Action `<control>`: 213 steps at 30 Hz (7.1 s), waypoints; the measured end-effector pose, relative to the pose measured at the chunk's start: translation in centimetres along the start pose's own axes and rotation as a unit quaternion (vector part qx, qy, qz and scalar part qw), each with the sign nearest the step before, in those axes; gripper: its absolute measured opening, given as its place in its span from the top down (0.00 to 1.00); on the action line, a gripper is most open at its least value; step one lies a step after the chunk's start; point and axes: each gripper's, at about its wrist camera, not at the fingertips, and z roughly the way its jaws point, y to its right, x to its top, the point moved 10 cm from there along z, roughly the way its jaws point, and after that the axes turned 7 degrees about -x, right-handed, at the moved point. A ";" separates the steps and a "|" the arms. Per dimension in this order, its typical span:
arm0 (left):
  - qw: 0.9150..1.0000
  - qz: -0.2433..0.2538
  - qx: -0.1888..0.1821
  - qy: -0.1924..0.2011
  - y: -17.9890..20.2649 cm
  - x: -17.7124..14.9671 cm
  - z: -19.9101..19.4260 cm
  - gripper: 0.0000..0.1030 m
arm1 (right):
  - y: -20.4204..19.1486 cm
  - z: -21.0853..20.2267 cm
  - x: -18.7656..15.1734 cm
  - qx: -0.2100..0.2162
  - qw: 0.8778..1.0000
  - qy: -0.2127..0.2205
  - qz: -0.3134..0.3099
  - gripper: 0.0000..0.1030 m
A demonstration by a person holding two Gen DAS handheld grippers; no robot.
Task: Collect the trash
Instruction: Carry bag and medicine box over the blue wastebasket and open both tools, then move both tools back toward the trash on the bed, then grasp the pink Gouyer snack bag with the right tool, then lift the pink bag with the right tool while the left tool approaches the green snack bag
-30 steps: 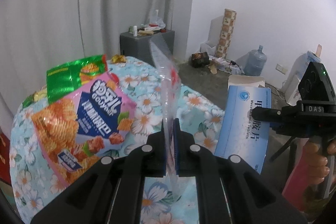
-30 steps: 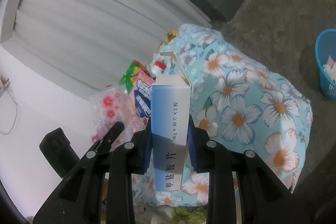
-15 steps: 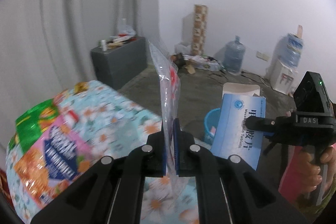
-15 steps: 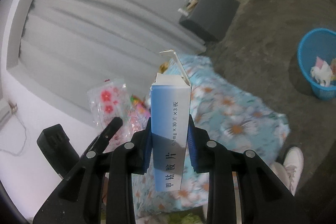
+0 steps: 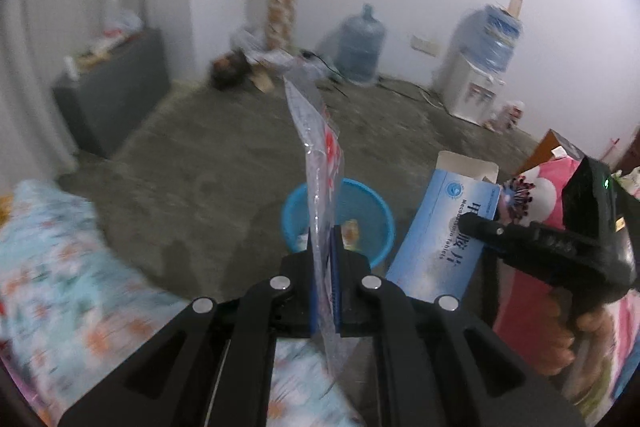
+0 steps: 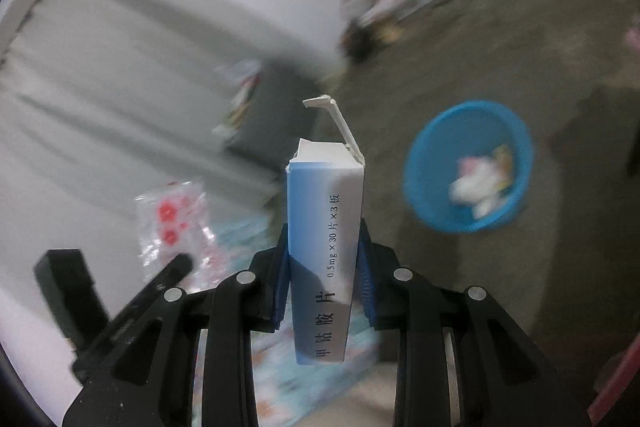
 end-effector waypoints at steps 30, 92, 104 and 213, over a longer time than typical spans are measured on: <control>0.993 0.018 0.055 -0.099 -4.0 2.2 14.0 0.24 | 12.6 9.2 -0.8 -0.163 0.984 -0.041 0.061 0.43; 0.872 -0.408 0.166 0.214 -28.7 -31.5 -33.6 0.05 | -33.8 14.6 -32.1 0.135 0.875 -0.244 -0.396 0.32; 0.899 -0.396 0.054 0.179 -24.2 -29.4 -29.5 0.06 | -31.8 15.0 -33.8 0.141 0.856 -0.341 -0.361 0.89; 0.946 -0.263 0.180 0.065 -20.1 -29.1 -20.8 0.05 | -17.8 7.5 -30.6 0.090 0.906 -0.367 -0.190 0.92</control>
